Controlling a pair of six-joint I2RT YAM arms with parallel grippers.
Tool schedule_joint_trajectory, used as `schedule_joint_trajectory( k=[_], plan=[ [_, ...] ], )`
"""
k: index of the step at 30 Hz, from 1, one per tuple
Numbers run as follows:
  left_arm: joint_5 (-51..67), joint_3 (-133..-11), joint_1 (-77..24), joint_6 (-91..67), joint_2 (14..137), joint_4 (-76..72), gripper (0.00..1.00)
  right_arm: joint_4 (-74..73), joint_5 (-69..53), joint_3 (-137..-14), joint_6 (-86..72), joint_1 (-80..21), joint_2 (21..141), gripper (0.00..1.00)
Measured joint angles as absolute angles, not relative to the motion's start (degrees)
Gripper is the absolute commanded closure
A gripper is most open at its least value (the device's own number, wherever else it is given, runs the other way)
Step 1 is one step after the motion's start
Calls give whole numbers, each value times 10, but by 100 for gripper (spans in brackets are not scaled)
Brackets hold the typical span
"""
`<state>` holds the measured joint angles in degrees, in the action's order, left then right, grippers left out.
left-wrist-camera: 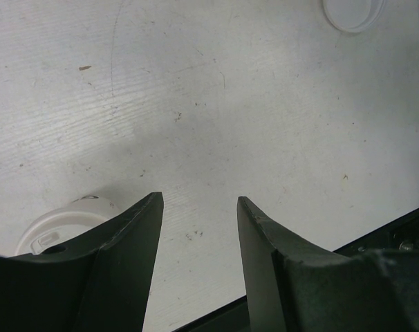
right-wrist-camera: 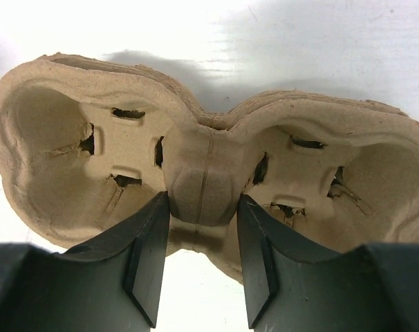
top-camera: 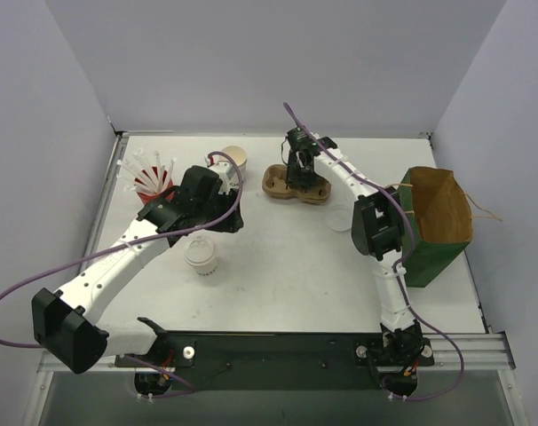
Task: Pack the takeout coffee
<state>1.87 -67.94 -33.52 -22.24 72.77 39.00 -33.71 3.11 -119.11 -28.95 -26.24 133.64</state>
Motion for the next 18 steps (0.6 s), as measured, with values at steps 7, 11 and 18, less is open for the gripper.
schedule_joint_trajectory(
  k=[7,11,18],
  plan=[
    [19,-677,-331,-232,759,372,43,-348,44,-1162,-275,-263,1306,79],
    [19,-670,-329,-236,768,360,43,-347,46,-1162,-267,-263,1294,82],
    [18,-669,-322,-256,796,336,45,-341,36,-1109,-265,-276,1267,84]
  ],
)
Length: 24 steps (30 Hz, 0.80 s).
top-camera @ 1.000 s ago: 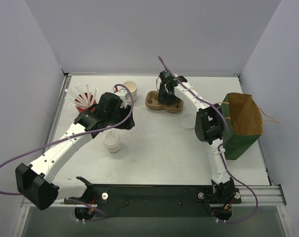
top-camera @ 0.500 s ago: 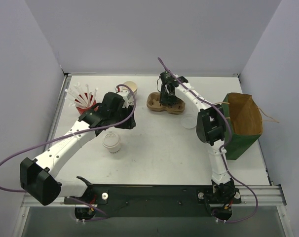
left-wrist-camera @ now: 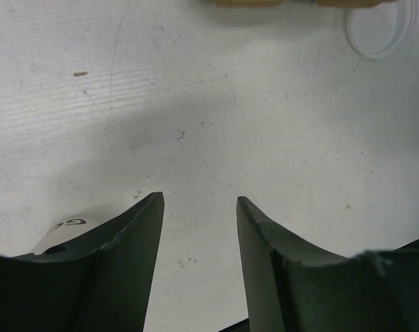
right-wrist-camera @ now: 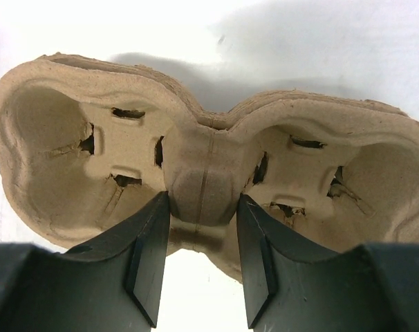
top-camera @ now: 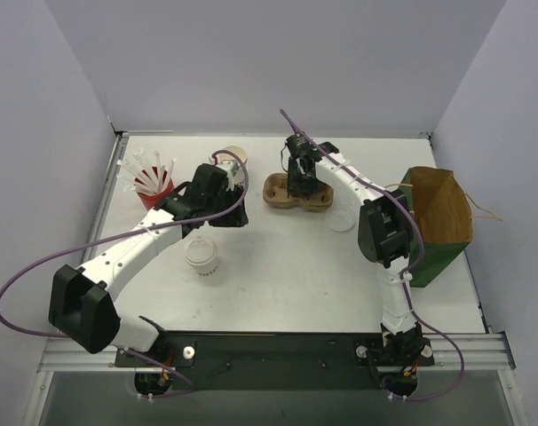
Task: Pack the takeout coffee
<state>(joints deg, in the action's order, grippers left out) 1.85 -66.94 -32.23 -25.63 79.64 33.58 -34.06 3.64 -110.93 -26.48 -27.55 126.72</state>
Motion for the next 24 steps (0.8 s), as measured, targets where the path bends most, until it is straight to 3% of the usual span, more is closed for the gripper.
schedule_joint_trajectory(
  k=[10,11,13,18,24],
  plan=[
    [-13,-702,-318,-292,909,288,52,-306,12,-983,-278,-345,1202,82],
    [-17,-706,-317,-294,920,284,52,-305,10,-975,-280,-350,1196,81],
    [-26,-710,-317,-295,938,276,52,-302,4,-959,-284,-359,1183,67],
    [-33,-726,-315,-296,971,263,52,-299,-1,-945,-291,-360,1160,52],
    [-39,-728,-313,-296,985,250,55,-291,-8,-945,-298,-356,1131,49]
  ],
)
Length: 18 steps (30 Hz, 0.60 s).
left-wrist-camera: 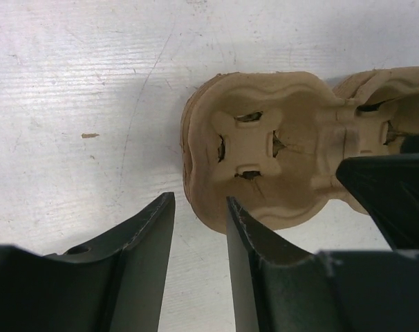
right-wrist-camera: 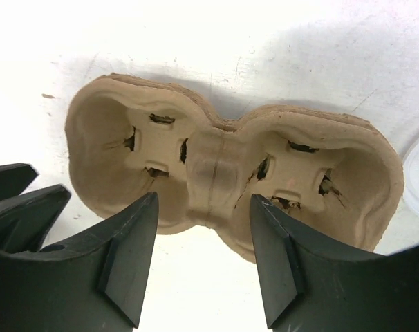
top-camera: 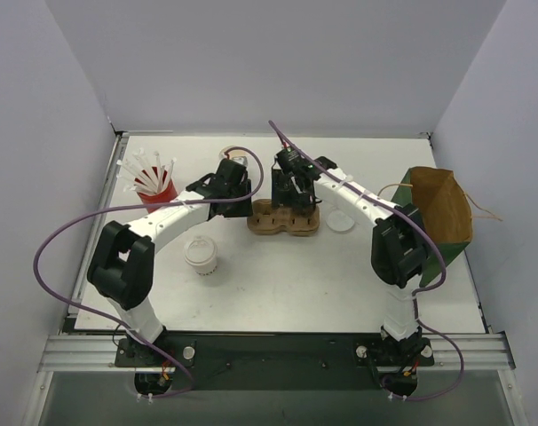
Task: Pack the takeout coffee
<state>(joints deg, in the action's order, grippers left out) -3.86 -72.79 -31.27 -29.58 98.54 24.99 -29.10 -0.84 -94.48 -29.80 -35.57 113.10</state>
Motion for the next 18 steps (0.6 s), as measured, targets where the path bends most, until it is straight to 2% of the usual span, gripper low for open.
schedule_joint_trajectory(
  k=[13,18],
  plan=[
    [-37,-740,-311,-288,1022,246,60,-288,-1,-913,-305,-324,1082,49],
    [-31,-751,-311,-282,1034,243,65,-289,19,-898,-303,-315,1065,49]
  ],
)
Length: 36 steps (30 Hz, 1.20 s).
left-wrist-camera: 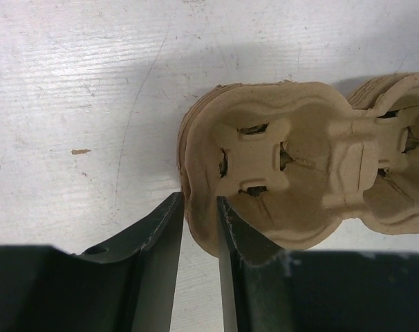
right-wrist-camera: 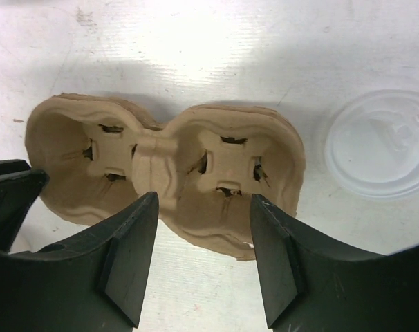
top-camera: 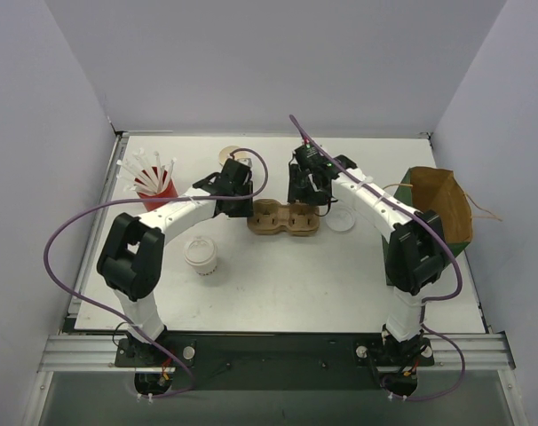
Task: Pack the takeout coffee
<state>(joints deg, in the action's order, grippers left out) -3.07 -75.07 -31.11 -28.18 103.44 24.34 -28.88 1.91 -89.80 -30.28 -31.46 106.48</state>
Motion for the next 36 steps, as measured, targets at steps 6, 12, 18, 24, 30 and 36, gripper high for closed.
schedule_joint_trajectory(
  k=[6,12,18,24,30,36],
  plan=[
    [-27,-761,-311,-278,1047,244,70,-289,30,-864,-300,-308,1055,49],
    [-27,-762,-311,-276,1049,244,83,-289,34,-837,-299,-295,1054,51],
    [-25,-771,-310,-270,1050,246,91,-286,35,-826,-299,-292,1054,63],
    [-23,-773,-310,-266,1050,246,96,-280,35,-818,-300,-291,1054,64],
    [-23,-773,-310,-265,1051,246,97,-279,48,-808,-299,-288,1053,62],
    [-23,-775,-310,-265,1053,247,98,-278,51,-805,-299,-281,1053,63]
  ],
)
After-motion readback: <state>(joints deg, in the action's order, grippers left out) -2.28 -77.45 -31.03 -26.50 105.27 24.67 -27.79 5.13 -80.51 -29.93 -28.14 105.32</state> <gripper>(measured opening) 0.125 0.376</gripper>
